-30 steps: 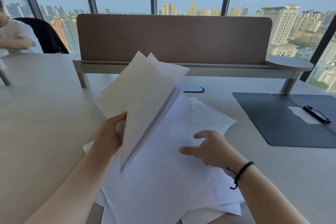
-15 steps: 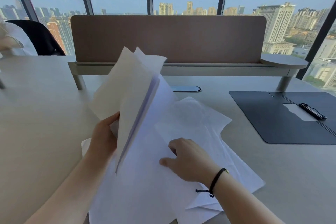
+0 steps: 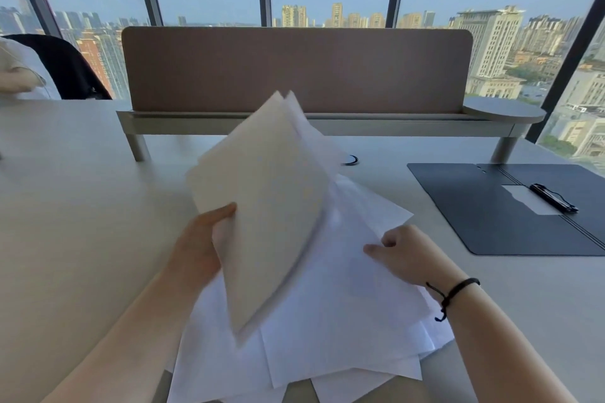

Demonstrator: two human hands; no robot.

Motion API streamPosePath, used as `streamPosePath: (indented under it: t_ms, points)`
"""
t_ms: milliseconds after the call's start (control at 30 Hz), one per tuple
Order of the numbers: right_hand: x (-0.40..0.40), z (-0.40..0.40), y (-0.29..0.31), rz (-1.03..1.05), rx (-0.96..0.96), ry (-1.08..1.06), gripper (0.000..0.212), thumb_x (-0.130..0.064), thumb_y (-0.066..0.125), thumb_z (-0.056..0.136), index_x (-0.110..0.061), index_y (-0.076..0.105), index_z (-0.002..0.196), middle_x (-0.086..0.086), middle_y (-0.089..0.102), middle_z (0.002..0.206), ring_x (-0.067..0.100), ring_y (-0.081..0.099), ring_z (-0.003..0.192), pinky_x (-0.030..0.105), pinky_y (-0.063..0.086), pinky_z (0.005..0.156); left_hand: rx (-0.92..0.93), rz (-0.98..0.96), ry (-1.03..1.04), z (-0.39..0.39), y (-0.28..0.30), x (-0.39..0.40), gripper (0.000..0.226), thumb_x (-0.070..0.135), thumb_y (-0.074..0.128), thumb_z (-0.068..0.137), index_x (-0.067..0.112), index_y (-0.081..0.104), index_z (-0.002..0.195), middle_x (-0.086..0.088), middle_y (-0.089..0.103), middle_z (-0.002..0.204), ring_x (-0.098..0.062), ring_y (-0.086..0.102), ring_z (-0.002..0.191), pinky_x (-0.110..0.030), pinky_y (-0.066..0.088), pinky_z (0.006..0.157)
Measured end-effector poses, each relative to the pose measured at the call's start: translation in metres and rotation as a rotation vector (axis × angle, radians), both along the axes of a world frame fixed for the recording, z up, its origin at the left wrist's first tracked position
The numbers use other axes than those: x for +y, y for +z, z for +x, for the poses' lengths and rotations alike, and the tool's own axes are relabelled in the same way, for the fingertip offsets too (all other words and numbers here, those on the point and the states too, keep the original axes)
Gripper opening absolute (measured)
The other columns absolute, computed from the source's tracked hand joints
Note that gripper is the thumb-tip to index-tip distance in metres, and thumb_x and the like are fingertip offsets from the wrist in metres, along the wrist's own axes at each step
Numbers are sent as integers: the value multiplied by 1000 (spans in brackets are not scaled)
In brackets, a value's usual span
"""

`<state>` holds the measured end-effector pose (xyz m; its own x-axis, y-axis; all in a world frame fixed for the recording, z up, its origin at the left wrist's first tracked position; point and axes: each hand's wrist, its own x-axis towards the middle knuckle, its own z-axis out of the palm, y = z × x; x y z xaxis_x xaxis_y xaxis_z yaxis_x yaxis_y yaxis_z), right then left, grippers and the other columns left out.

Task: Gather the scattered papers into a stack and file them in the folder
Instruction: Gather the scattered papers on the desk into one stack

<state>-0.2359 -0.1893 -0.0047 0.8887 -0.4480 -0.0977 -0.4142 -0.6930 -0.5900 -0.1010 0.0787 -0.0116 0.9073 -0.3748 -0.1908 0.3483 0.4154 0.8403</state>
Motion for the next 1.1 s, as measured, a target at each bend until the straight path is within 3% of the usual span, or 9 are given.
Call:
streamPosePath:
  t_ms: [133,233,333,433,567,700,800,933,1100]
  points:
    - [-4,0,3,-93,-80,-76,29,-7,62,79,-19,43,60,-4,43,63,22,41,67,26,30,50,7,69,5,3,-8,-10,24,9,54,94,7,70,111,-10,79,95,-24,77,76,-39,63,67]
    - [-5,4,-3,84,-232,-203,10,-27,68,87,-20,69,81,-1,69,85,23,64,81,31,53,69,-36,175,78,-2,-4,-15,16,5,67,87,8,74,101,-10,79,97,-27,76,83,-41,59,74]
    - [-8,9,-4,353,-290,-306,42,-40,69,88,-18,66,123,9,69,121,27,68,100,43,56,90,-59,221,150,-6,-1,-17,10,5,72,84,8,75,94,-7,80,85,-27,74,83,-46,57,82]
    - [-11,9,-2,645,-335,-330,67,-44,73,85,-15,50,142,9,65,103,24,62,77,39,55,90,-39,225,174,-10,6,-15,11,6,72,84,7,74,96,-8,79,82,-28,73,82,-44,58,79]
    - [-18,8,-2,979,-423,-372,62,-27,72,91,13,45,130,8,46,78,32,50,69,41,49,76,0,217,145,-13,7,-16,19,10,73,84,5,74,103,-14,78,93,-32,75,84,-45,59,77]
    - [-8,8,0,1033,-373,-431,33,-26,75,88,0,62,103,16,64,92,29,67,70,36,59,65,-3,211,93,-16,3,-19,22,10,71,86,7,73,107,-13,79,94,-31,76,77,-43,59,72]
    - [-4,9,-8,884,-286,-322,42,-32,82,76,4,64,88,15,58,79,27,51,62,36,43,62,-10,202,81,-18,1,-22,20,9,69,87,7,73,108,-11,80,90,-29,77,73,-42,60,70]
    - [7,11,-14,334,-250,-142,36,-24,74,80,8,58,77,21,52,63,29,47,52,30,32,57,-22,227,93,-18,-5,-23,27,12,71,87,5,73,113,-13,79,99,-33,76,86,-49,59,83]
    - [10,5,-15,-218,-115,-147,51,-42,65,81,-14,32,55,0,39,51,25,36,52,27,25,48,-116,329,136,-15,-10,-23,18,17,73,85,12,78,102,-8,80,98,-32,75,91,-53,57,90]
